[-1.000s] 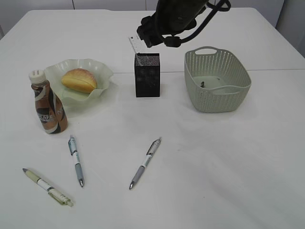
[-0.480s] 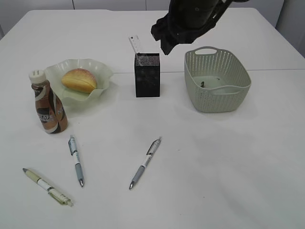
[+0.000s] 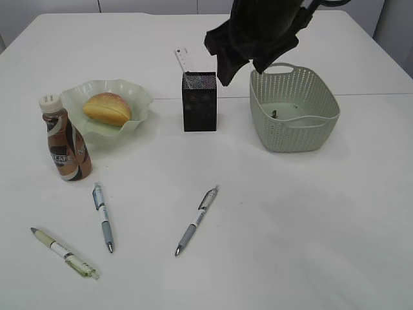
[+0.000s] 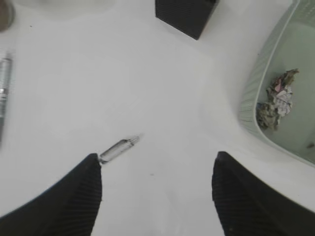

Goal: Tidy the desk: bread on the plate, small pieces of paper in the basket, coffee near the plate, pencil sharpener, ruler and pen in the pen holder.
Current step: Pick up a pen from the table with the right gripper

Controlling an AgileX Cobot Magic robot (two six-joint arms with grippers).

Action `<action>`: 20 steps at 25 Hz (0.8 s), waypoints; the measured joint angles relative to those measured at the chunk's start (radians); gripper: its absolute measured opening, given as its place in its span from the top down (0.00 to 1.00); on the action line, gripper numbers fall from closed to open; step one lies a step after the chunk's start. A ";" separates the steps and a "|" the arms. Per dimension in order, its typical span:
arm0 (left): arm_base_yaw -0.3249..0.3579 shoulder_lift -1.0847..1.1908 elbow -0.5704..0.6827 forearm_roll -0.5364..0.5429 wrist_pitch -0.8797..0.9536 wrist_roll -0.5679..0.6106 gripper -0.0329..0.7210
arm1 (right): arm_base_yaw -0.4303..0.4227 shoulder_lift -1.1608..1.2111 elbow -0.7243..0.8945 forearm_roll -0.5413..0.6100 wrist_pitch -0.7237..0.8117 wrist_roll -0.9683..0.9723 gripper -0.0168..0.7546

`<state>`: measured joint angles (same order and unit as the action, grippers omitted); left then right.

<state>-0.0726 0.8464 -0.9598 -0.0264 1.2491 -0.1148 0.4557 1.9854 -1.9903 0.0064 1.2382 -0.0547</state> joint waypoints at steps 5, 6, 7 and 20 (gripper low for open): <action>0.000 0.000 0.000 -0.055 0.000 -0.024 0.55 | 0.000 -0.084 0.000 0.082 0.008 -0.010 0.28; 0.000 0.000 0.000 -0.067 0.000 -0.030 0.55 | 0.000 -0.109 0.002 0.089 0.008 -0.010 0.28; 0.000 0.000 0.000 -0.075 0.000 -0.032 0.55 | 0.000 -0.131 0.012 0.091 0.010 -0.003 0.28; 0.000 0.000 0.000 -0.092 0.001 -0.039 0.55 | 0.000 -0.442 0.294 0.224 0.017 0.301 0.28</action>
<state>-0.0726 0.8464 -0.9598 -0.1182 1.2497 -0.1541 0.4557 1.5430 -1.6968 0.2301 1.2549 0.2464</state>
